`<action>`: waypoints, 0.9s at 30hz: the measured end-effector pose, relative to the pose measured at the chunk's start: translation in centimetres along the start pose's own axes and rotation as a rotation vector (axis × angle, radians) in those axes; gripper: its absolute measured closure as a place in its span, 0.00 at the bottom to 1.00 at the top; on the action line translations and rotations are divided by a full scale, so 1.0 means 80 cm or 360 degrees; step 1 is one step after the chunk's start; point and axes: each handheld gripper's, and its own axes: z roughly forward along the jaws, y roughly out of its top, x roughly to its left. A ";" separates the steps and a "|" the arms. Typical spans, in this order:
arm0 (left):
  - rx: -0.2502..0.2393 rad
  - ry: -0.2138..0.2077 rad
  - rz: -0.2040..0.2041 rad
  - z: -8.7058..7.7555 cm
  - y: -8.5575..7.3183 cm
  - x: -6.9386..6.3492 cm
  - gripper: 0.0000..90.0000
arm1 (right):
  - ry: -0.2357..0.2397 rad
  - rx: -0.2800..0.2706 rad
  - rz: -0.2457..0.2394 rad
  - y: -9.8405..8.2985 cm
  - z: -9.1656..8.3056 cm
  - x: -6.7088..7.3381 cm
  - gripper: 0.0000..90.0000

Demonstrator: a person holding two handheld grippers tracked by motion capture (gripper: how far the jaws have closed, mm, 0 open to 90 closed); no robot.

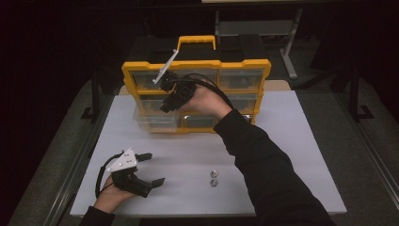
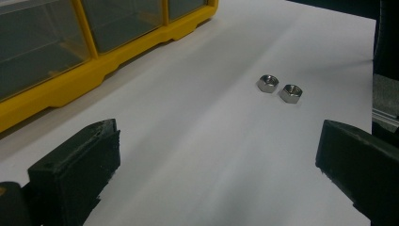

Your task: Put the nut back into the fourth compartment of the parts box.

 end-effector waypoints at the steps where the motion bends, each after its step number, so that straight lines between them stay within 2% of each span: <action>1: -0.0001 0.0000 -0.0001 0.000 0.000 0.000 0.00 | 0.0000 0.0010 -0.0010 0.000 0.003 -0.001 0.77; 8: -0.0001 -0.0001 0.0004 0.000 0.001 0.000 0.00 | 0.0007 0.0053 -0.0001 0.001 0.013 -0.001 0.76; 11: -0.0001 -0.0001 0.0004 0.000 0.001 0.000 0.00 | 0.0004 0.0033 0.0002 -0.001 0.012 -0.002 0.68; 12: -0.0002 0.0000 0.0001 0.000 0.000 0.000 0.00 | -0.0001 0.0020 0.0003 -0.001 0.009 -0.003 0.69; 14: -0.0001 0.0000 -0.0001 0.000 0.000 0.000 0.00 | 0.0004 -0.0025 0.0011 -0.002 0.003 -0.004 0.74; 15: 0.0002 0.0000 0.0004 0.000 0.000 0.000 0.00 | 0.0011 -0.0038 0.0021 -0.002 -0.001 -0.004 0.80; 20: 0.0017 0.0003 0.0021 -0.001 0.000 0.001 0.00 | 0.0013 -0.0082 0.0030 -0.009 -0.019 -0.004 0.97; 22: 0.0008 -0.0001 0.0002 0.000 0.000 0.000 0.00 | 0.0023 -0.0100 0.0031 -0.014 -0.026 -0.005 0.99; 26: 0.0025 0.0003 0.0032 0.000 0.000 0.002 0.00 | 0.0038 -0.0140 0.0047 -0.026 -0.040 -0.003 0.99; 27: 0.0023 0.0002 0.0017 0.000 0.000 0.001 0.00 | 0.0033 -0.0142 0.0044 -0.029 -0.043 -0.003 0.99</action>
